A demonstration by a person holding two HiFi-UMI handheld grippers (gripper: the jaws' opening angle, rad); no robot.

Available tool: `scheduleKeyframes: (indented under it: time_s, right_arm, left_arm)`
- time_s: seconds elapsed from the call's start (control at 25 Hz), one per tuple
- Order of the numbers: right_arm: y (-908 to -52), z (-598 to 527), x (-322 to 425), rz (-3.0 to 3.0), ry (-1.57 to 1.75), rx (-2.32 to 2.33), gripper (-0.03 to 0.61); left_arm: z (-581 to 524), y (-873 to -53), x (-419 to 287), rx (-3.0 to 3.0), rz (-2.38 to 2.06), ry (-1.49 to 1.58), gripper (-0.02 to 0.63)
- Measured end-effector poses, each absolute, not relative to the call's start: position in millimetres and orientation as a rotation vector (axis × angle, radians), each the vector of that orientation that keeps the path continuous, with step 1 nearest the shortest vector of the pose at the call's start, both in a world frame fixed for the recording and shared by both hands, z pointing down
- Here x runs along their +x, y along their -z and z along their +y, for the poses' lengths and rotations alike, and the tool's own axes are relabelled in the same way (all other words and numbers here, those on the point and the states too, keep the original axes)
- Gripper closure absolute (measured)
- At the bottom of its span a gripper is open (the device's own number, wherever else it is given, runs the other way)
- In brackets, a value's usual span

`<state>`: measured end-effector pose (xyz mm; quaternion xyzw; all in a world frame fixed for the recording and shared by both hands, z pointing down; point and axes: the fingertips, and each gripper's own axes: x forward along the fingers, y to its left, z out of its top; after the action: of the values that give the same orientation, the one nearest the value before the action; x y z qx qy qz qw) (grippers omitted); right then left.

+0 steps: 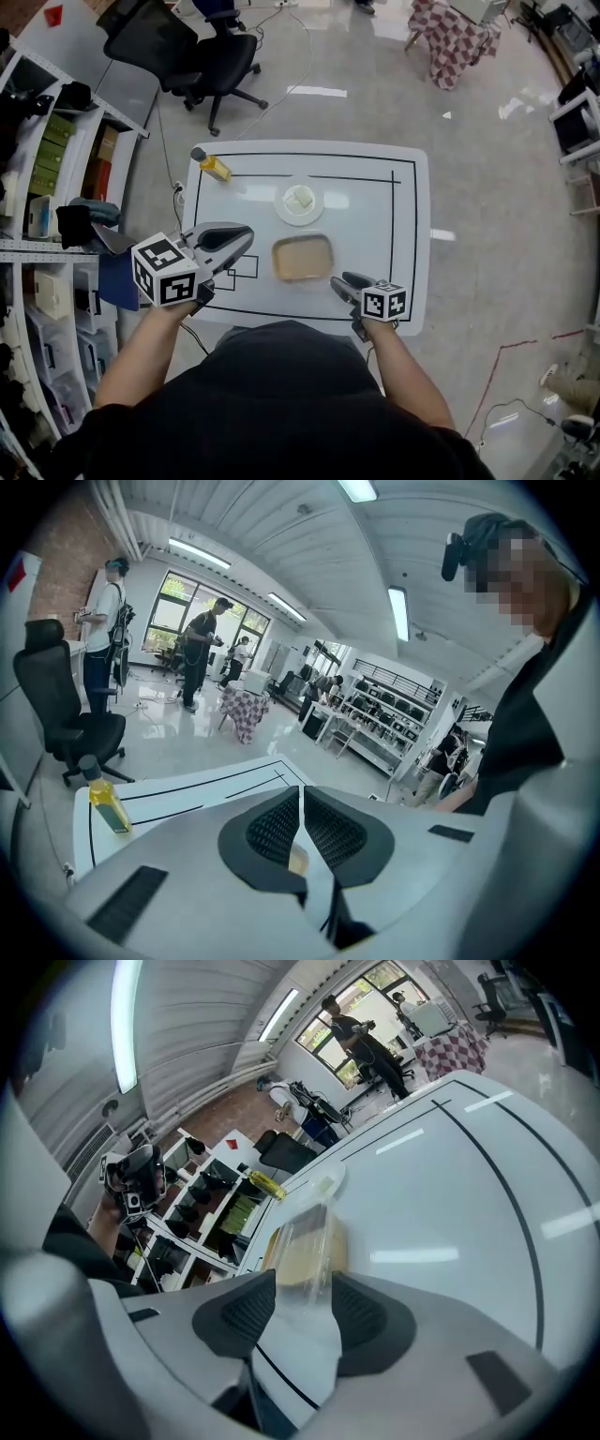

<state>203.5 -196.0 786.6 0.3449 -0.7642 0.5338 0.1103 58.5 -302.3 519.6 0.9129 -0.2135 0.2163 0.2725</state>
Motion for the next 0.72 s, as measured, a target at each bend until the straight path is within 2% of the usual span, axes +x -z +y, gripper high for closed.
scheduleKeyframes:
  time_s: [0.28, 0.72]
  right_arm:
    - [-805, -195, 195, -2.222, -1.657, 0.912, 0.35]
    - [-822, -201, 178, -2.205, -1.753, 0.79, 0.345]
  left_arm:
    - [-307, -527, 57, 2.439, -0.6, -0.587, 0.583]
    - [-313, -543, 55, 2.401, -0.609, -0.603, 0.583]
